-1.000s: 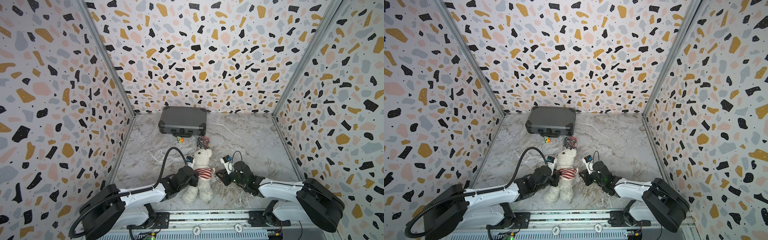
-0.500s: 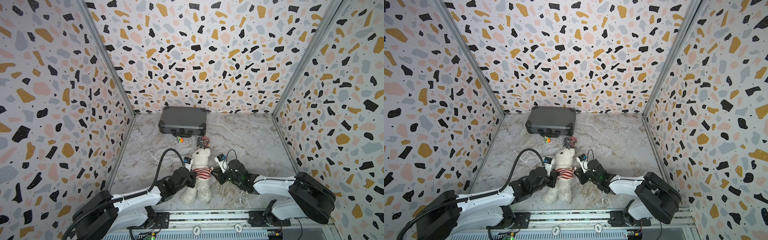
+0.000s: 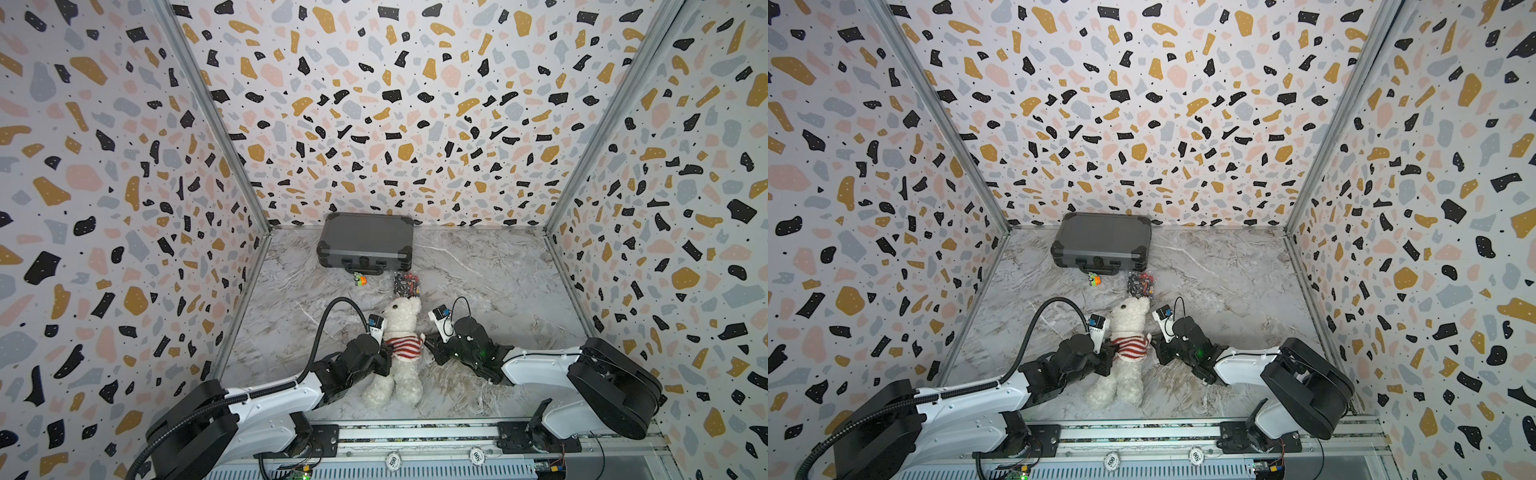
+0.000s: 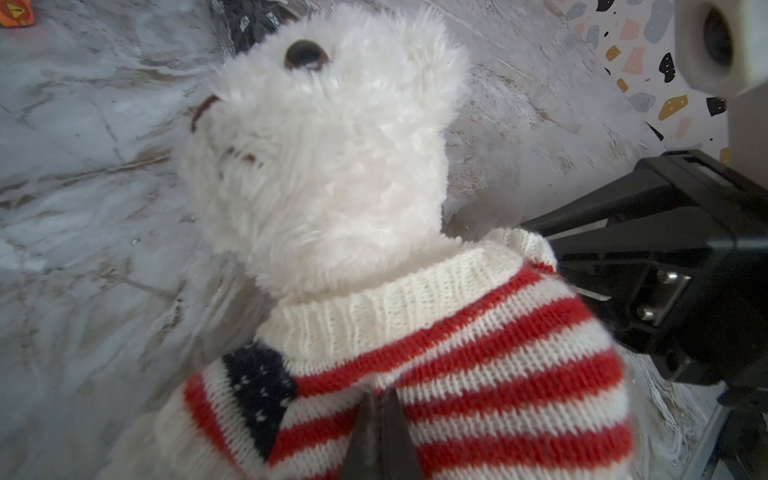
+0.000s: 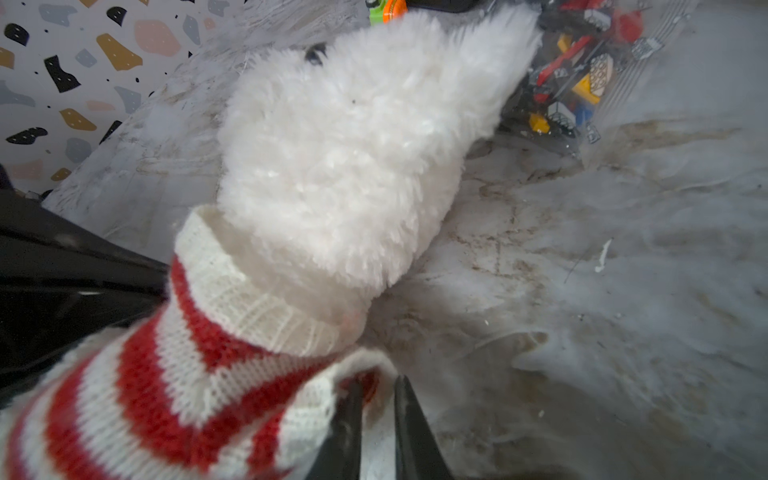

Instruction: Dress the teddy bear

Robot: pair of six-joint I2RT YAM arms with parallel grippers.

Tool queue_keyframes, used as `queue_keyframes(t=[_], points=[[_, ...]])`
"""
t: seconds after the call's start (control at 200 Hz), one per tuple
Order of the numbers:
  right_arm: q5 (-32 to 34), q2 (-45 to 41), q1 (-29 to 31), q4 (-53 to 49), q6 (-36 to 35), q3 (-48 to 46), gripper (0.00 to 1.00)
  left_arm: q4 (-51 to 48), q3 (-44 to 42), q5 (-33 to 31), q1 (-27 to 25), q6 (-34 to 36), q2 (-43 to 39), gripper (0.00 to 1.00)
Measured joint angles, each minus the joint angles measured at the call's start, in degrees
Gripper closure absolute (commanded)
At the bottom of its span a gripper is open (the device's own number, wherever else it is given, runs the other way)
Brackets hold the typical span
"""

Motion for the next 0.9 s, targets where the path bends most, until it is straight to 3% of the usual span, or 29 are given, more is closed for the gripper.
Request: queue_keyframes(t=[0.781, 0.896], points=[[-6.86, -3.56, 9.77, 8.2, -3.5, -1.11, 0.72, 0.42, -1.27, 1.6, 1.64, 0.63, -0.59, 1.0], [-5.73, -3.45, 10.05, 8.28, -3.98, -1.11, 0.72, -0.15, -1.88, 1.88, 1.81, 0.33, -2.82, 0.88]])
